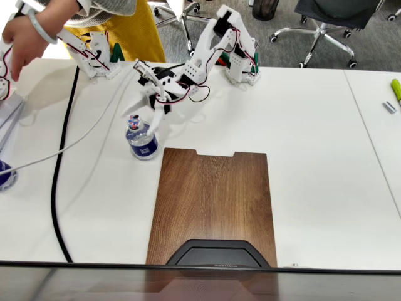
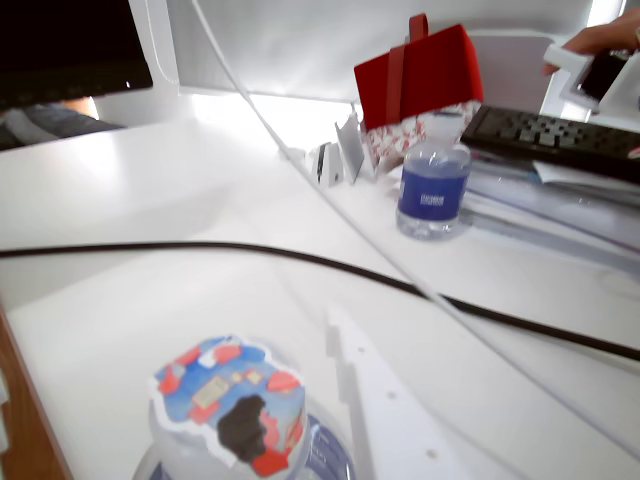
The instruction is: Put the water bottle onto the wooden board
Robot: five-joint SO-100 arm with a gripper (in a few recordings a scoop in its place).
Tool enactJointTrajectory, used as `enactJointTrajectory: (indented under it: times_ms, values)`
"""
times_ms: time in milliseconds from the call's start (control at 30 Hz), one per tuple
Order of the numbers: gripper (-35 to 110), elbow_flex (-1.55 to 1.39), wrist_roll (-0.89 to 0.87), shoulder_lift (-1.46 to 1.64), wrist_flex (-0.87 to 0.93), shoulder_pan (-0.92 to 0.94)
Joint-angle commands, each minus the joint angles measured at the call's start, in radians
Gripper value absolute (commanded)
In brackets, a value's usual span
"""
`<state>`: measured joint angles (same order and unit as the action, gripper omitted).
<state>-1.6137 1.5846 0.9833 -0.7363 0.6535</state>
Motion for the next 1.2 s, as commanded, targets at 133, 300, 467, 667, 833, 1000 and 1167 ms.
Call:
enactJointTrajectory:
  times_ms: [133, 300, 467, 667, 833, 1000, 1167]
  values:
    - [41, 0.072, 0.017, -0.009, -0.011, 0.023]
    - [41, 0.087, 0.018, -0.026, -0.009, 0.034]
    - [40, 0.104, 0.028, -0.048, -0.008, 0.041]
    - [39, 0.114, 0.028, -0.058, -0.006, 0.044]
    - [34, 0.115, 0.028, -0.058, -0.003, 0.041]
    - [32, 0.115, 0.028, -0.058, 0.0, 0.041]
    - [28, 0.115, 0.028, -0.057, 0.0, 0.04]
